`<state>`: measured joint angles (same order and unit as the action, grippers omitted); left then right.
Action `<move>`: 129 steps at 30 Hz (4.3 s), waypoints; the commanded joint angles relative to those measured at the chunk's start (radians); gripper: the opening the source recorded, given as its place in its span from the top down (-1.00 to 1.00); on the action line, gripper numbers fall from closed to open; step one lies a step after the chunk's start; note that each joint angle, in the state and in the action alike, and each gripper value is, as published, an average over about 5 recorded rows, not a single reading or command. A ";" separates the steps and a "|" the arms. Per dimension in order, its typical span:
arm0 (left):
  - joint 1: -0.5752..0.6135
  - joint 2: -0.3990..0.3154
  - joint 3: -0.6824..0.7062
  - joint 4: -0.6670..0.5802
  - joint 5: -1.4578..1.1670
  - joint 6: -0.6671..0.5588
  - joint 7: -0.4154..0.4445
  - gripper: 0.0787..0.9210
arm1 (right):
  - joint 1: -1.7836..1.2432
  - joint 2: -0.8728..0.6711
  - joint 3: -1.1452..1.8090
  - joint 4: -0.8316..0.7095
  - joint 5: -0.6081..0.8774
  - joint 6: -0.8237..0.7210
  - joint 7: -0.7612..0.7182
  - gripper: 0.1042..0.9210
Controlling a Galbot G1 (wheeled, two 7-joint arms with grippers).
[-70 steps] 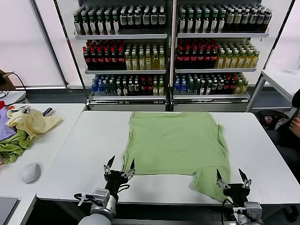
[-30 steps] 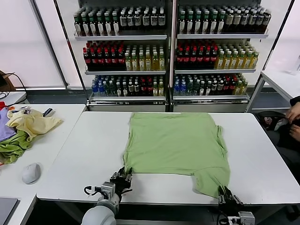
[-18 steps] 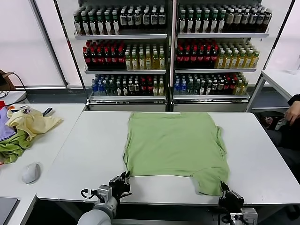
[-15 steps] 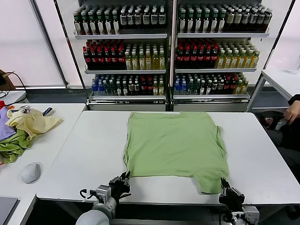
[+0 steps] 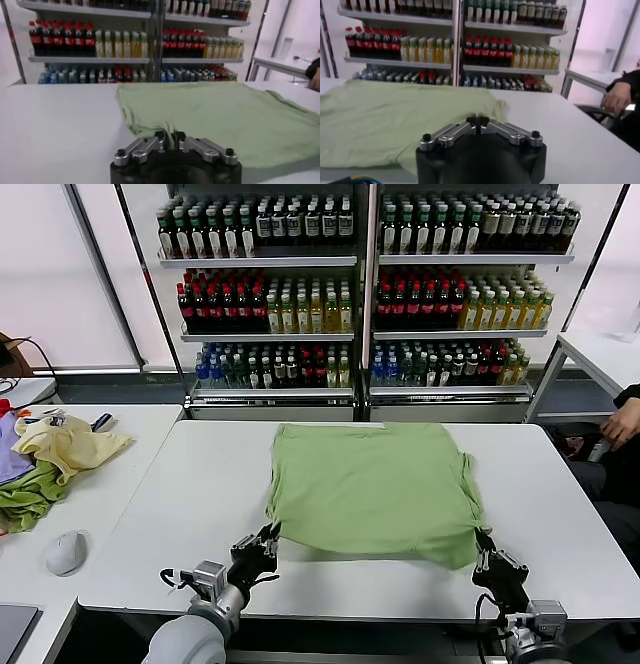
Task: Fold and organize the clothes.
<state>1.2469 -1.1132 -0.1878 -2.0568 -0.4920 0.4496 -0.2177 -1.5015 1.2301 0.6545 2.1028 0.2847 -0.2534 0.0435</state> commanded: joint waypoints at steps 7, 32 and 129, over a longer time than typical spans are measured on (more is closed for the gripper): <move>-0.186 0.011 0.016 0.145 -0.047 -0.012 0.002 0.72 | 0.193 -0.048 -0.020 -0.126 0.015 0.015 0.004 0.97; -0.404 -0.092 0.138 0.498 0.088 -0.058 -0.014 0.70 | 0.470 -0.045 -0.185 -0.433 -0.134 0.002 -0.008 0.94; 0.375 -0.060 -0.004 -0.182 0.275 0.009 -0.109 0.77 | -0.177 -0.096 0.057 0.077 -0.061 -0.145 0.015 0.52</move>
<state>1.5156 -1.1725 -0.1823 -2.1692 -0.2989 0.4403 -0.3252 -1.6127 1.1300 0.6935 2.1283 0.2332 -0.3922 0.0414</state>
